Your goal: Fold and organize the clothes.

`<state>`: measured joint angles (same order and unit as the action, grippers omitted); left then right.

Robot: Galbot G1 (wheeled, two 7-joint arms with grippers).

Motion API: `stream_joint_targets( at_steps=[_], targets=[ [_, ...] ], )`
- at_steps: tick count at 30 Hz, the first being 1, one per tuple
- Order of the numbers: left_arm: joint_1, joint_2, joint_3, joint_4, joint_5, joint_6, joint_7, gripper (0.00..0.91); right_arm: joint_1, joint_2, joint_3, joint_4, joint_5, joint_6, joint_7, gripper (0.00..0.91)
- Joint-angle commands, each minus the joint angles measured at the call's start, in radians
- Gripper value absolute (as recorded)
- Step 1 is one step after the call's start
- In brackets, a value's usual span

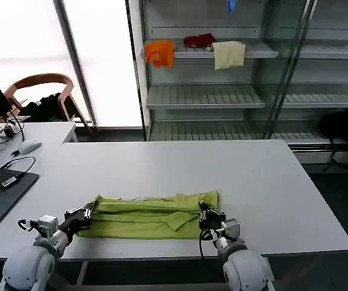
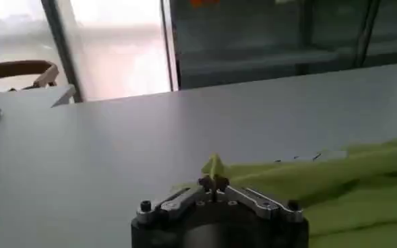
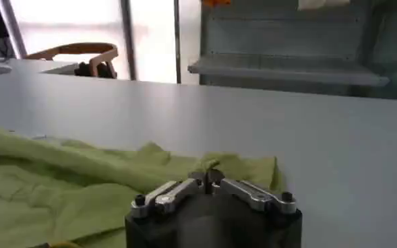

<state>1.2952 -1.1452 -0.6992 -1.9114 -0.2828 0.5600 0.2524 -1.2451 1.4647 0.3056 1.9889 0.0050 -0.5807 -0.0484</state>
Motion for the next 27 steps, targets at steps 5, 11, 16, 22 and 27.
stream_joint_targets(
  at_steps=[5,11,16,22,27],
  targets=[
    [0.007,-0.011,0.000,-0.002,0.074,-0.006,-0.028,0.907,-0.022,-0.002,0.008,0.019,-0.109,0.001,0.014,0.907],
    [0.001,-0.012,-0.006,0.000,0.088,-0.009,-0.042,0.907,-0.020,-0.009,0.023,0.030,-0.182,0.002,0.010,0.907],
    [-0.003,-0.027,-0.019,-0.003,0.065,-0.022,-0.074,0.907,-0.017,-0.020,0.040,0.042,-0.184,0.003,0.003,0.907],
    [0.066,-0.071,-0.065,-0.055,-0.036,-0.042,-0.142,0.907,0.039,-0.016,0.106,0.100,0.170,0.113,0.033,0.907],
    [0.134,-0.111,-0.064,-0.058,-0.065,-0.082,-0.156,0.907,0.143,-0.041,0.134,0.099,0.267,0.148,0.044,0.907]
  ],
)
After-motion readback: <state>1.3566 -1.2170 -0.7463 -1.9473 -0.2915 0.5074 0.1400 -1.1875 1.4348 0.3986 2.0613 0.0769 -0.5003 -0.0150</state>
